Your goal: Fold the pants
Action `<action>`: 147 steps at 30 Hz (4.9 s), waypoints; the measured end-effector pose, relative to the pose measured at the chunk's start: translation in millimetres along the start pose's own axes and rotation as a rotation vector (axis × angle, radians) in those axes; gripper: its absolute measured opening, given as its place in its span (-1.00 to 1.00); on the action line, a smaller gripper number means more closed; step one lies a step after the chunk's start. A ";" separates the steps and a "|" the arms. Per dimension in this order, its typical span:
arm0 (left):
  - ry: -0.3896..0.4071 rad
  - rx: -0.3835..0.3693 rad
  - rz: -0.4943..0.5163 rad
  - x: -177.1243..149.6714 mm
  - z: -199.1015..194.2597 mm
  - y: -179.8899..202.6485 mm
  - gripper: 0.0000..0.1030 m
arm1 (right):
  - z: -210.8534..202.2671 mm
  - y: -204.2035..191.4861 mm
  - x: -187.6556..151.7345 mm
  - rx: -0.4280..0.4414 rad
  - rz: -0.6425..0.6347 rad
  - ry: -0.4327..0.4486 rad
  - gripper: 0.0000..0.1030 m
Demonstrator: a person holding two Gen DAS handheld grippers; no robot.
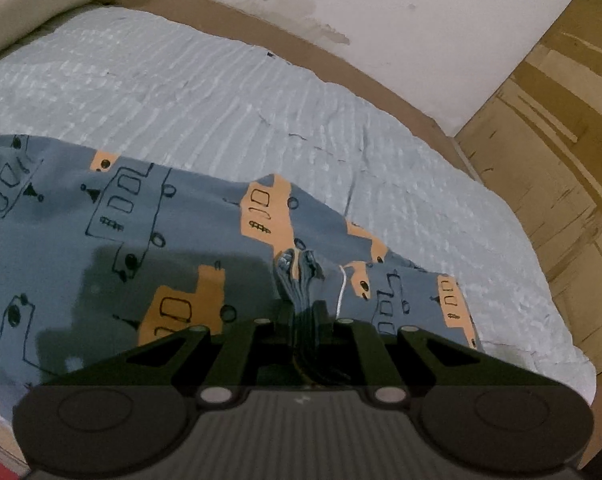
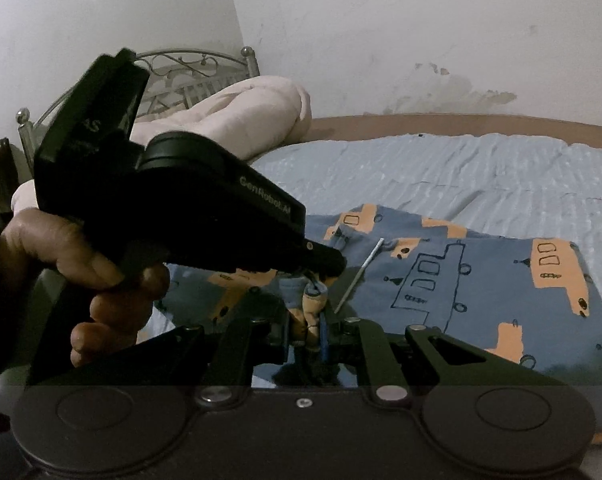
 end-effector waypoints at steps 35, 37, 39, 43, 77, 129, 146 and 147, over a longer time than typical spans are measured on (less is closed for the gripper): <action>0.174 0.300 0.340 -24.5 -23.5 -2.8 0.55 | -36.2 184.1 0.1 -0.531 -0.150 -0.038 0.92; 0.192 0.305 0.354 -28.5 -27.3 -1.1 0.57 | -52.2 175.1 -6.9 -0.542 -0.173 0.000 0.94; 0.208 0.309 0.369 -30.1 -28.6 0.0 0.57 | -63.8 168.5 -13.8 -0.557 -0.191 0.039 0.96; 0.213 0.296 0.365 -28.3 -38.1 2.1 0.66 | -70.4 166.9 -17.5 -0.588 -0.183 0.078 0.98; 0.339 0.484 0.075 25.8 -113.5 -153.9 0.87 | 30.5 30.0 23.3 -0.293 -0.342 0.096 0.99; 0.370 -0.044 0.551 23.3 -19.9 162.5 -0.38 | -111.3 139.0 22.1 -0.572 -0.205 0.281 0.99; 0.305 0.123 0.425 6.4 -46.3 93.9 0.97 | -126.8 153.0 7.9 -0.532 -0.085 0.262 0.99; 0.312 0.162 0.403 11.8 -51.4 81.9 0.98 | -122.4 147.2 10.3 -0.481 -0.057 0.262 0.99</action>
Point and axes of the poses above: each gripper's, at about its wrist camera, not at the fingertips, and z roughly the way its jaws point, y to its right, x to its top, the point moved 10 cm from there along z, roughly the way its jaws point, and after that the axes turned 11 degrees about y, right-handed, at the moved point
